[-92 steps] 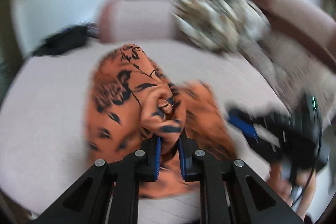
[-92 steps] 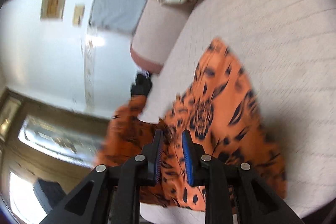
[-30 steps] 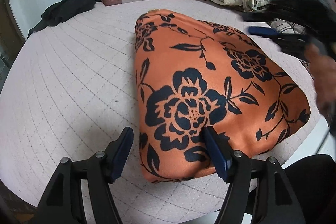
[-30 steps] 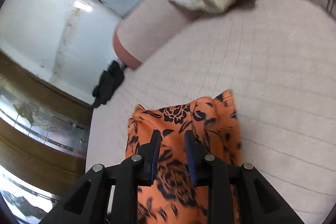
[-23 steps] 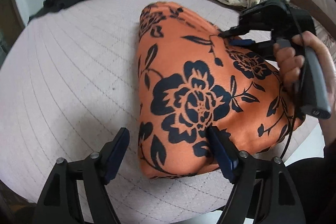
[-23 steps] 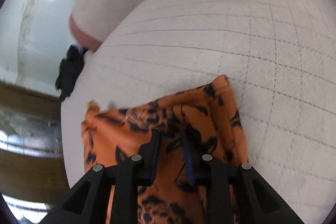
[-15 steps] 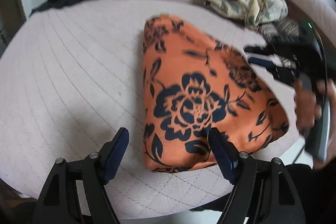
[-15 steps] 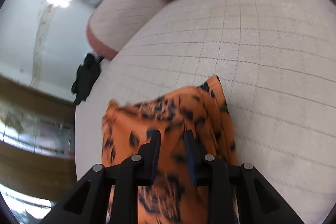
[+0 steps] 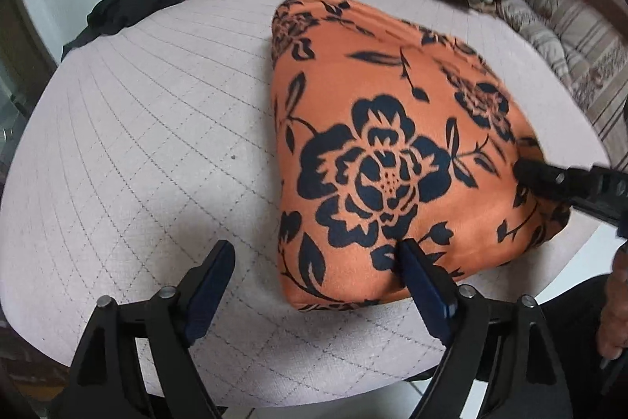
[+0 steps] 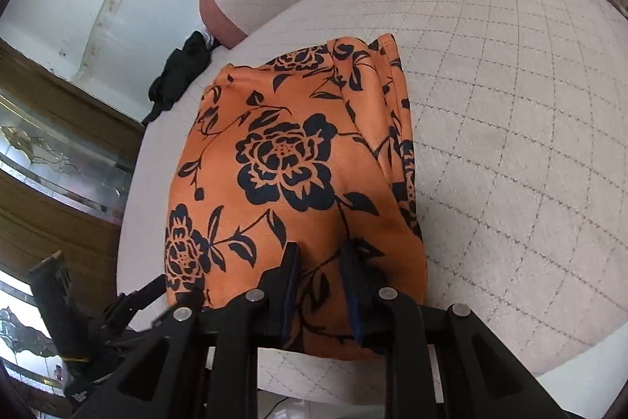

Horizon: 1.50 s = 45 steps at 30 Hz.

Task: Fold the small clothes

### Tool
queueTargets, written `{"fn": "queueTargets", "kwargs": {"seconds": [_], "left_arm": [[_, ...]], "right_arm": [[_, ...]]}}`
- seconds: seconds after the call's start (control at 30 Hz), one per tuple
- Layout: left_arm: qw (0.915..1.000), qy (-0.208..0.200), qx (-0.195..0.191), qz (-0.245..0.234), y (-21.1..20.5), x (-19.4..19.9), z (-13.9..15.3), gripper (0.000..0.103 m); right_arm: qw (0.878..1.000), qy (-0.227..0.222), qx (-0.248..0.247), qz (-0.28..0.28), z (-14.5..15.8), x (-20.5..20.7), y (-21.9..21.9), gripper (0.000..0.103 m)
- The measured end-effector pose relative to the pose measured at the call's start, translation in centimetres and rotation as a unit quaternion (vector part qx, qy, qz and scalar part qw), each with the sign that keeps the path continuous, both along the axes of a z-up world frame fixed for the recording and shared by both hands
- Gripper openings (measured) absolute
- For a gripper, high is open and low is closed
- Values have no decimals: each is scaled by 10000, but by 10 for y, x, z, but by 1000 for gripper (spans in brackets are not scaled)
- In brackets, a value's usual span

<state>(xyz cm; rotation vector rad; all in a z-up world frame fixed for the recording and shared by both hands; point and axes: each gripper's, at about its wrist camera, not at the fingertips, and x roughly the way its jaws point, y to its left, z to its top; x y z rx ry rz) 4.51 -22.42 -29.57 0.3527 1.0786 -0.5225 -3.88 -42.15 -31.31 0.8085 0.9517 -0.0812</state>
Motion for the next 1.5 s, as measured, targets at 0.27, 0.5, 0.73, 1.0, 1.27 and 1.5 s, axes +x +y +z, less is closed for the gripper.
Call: {"fn": "queueTargets", "kwargs": {"seconds": [0.27,0.5,0.73,1.0,1.27,1.5], "left_arm": [[9985,-105,-329,-434,5,-7,2,86],[9870,-584,-1246,-825,40,4,33,86],[9868,-36,-1550,-471,41,44,10,87],[9868,9,-1592,-288,38,35,-3,91],[9891,-444,-1302,-523,29,23,2,91],[9886,-436,-1328,-561,27,25,2,91]], "right_arm": [[9999,31,33,-132,-5,-9,1,25],[9998,65,27,-167,11,-4,-1,25],[9980,-15,-543,-330,51,23,-2,26],[9873,972,-1212,-324,14,65,20,27],[9868,913,-1335,5,59,100,27,26],[9853,1065,-954,932,40,172,42,26]]}}
